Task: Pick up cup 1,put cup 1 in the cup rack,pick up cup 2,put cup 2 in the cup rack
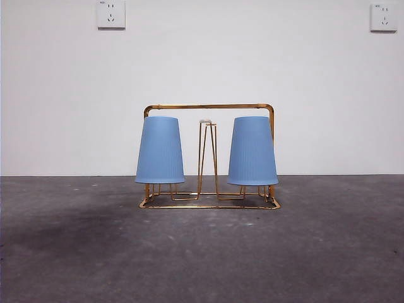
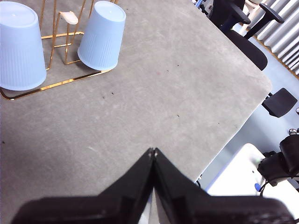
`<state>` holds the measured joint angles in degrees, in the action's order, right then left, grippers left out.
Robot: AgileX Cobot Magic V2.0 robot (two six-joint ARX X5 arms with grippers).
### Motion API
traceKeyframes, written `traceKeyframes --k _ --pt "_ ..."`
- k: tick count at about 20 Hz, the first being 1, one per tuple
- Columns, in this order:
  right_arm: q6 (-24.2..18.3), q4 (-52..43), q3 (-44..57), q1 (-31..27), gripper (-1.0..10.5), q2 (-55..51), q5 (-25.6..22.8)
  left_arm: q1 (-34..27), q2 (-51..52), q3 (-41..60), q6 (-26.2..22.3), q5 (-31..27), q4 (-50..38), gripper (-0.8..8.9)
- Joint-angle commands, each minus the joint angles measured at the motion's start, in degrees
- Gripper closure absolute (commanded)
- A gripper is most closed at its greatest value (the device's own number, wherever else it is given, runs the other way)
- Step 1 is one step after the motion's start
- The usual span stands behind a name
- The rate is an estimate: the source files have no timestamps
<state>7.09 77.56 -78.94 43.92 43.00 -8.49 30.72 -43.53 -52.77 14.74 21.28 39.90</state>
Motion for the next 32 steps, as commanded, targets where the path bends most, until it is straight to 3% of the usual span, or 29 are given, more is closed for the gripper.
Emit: traceKeyframes --k 1,3,6,9,11,12,15,19,26,32 --pt "0.63 1.33 0.44 0.0 9.4 -0.02 -0.02 0.11 -0.44 0.11 0.04 0.09 -0.11 8.17" --pt "0.63 1.31 0.42 0.0 9.4 -0.02 -0.09 -0.07 -0.83 0.11 -2.56 -3.48 -0.55 8.17" --pt "0.63 1.33 0.42 0.0 9.4 -0.02 -0.09 -0.11 -0.9 0.11 -11.34 -15.12 -4.28 8.16" --pt "0.63 1.31 0.42 0.0 9.4 -0.02 -0.09 -2.01 -0.26 0.31 -19.67 -21.97 -12.22 8.16" --pt "0.63 1.31 0.42 0.0 9.4 -0.02 -0.09 -7.1 1.62 0.74 -26.64 -22.16 -18.32 8.16" --pt "0.63 1.31 0.42 0.0 9.4 -0.02 -0.09 -10.75 3.3 1.11 -28.65 -19.47 -20.28 8.16" --pt "0.63 1.31 0.42 0.0 9.4 -0.02 -0.11 -22.03 9.31 4.76 -29.66 -12.85 -22.51 8.16" --pt "0.63 1.33 0.42 0.0 9.4 -0.02 -0.11 -31.12 18.14 15.06 -31.08 -13.79 -22.99 8.16" --pt "0.63 1.33 0.42 0.0 9.4 -0.02 -0.11 -32.94 34.56 38.16 -26.84 -13.81 -28.94 8.16" --pt "0.63 1.33 0.42 0.0 9.4 -0.02 -0.11 -32.94 40.83 47.89 -23.04 -13.81 -28.83 8.16"
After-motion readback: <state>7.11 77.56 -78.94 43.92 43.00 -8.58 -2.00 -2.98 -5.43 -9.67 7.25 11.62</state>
